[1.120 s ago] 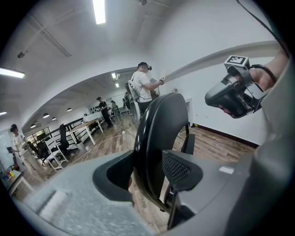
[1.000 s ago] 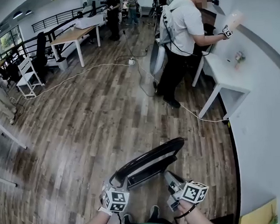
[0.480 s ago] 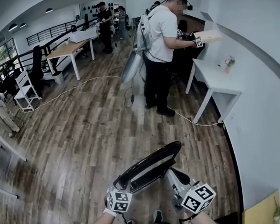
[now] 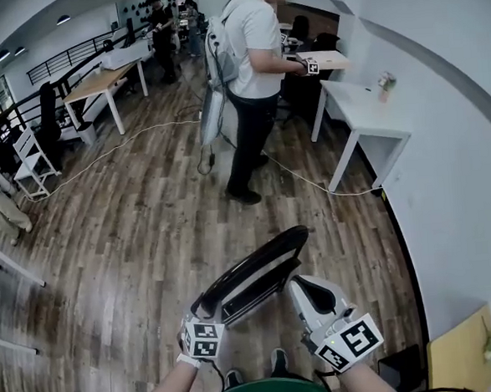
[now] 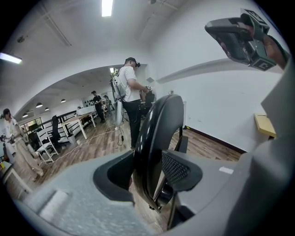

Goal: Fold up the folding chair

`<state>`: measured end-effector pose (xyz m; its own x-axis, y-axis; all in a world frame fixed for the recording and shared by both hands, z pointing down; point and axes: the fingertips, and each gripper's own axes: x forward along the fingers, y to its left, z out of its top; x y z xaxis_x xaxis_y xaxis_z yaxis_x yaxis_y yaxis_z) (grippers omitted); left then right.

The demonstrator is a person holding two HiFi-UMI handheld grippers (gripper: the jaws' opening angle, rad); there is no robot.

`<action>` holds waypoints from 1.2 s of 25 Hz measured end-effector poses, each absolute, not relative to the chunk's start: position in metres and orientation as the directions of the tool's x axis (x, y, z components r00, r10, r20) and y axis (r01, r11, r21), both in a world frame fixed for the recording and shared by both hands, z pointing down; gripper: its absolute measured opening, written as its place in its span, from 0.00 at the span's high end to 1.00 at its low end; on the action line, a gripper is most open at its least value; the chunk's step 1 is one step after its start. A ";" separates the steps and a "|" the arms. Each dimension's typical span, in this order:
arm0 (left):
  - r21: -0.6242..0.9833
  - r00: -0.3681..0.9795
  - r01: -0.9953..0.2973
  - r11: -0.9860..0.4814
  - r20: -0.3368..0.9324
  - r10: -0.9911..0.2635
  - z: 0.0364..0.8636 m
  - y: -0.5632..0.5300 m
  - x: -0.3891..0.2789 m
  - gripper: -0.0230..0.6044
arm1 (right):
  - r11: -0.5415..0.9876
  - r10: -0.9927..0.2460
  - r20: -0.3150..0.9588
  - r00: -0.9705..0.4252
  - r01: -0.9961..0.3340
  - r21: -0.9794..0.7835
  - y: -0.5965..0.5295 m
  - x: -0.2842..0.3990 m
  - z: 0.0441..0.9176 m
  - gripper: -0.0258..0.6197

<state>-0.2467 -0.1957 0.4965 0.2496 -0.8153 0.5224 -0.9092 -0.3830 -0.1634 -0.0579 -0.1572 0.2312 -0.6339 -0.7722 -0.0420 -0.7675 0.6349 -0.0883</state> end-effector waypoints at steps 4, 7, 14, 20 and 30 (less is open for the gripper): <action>-0.167 0.244 -0.910 -0.379 0.522 -0.817 0.497 -0.194 -0.240 0.65 | 0.638 -0.770 -0.051 -0.636 -0.770 -0.022 -0.151 -0.052 0.231 0.94; -0.167 0.240 -0.912 -0.376 0.525 -0.817 0.496 -0.193 -0.239 0.65 | 0.642 -0.765 -0.051 -0.642 -0.766 0.012 -0.149 -0.052 0.231 0.95; -0.166 0.231 -0.914 -0.371 0.537 -0.811 0.496 -0.195 -0.236 0.65 | 0.651 -0.756 -0.042 -0.653 -0.757 0.056 -0.154 -0.053 0.238 0.94; -0.170 0.224 -0.916 -0.364 0.535 -0.814 0.498 -0.193 -0.236 0.65 | 0.665 -0.742 -0.042 -0.669 -0.743 0.074 -0.156 -0.055 0.243 0.95; -0.171 0.214 -0.921 -0.351 0.531 -0.820 0.498 -0.196 -0.240 0.65 | 0.663 -0.744 -0.047 -0.667 -0.745 0.075 -0.159 -0.058 0.242 0.95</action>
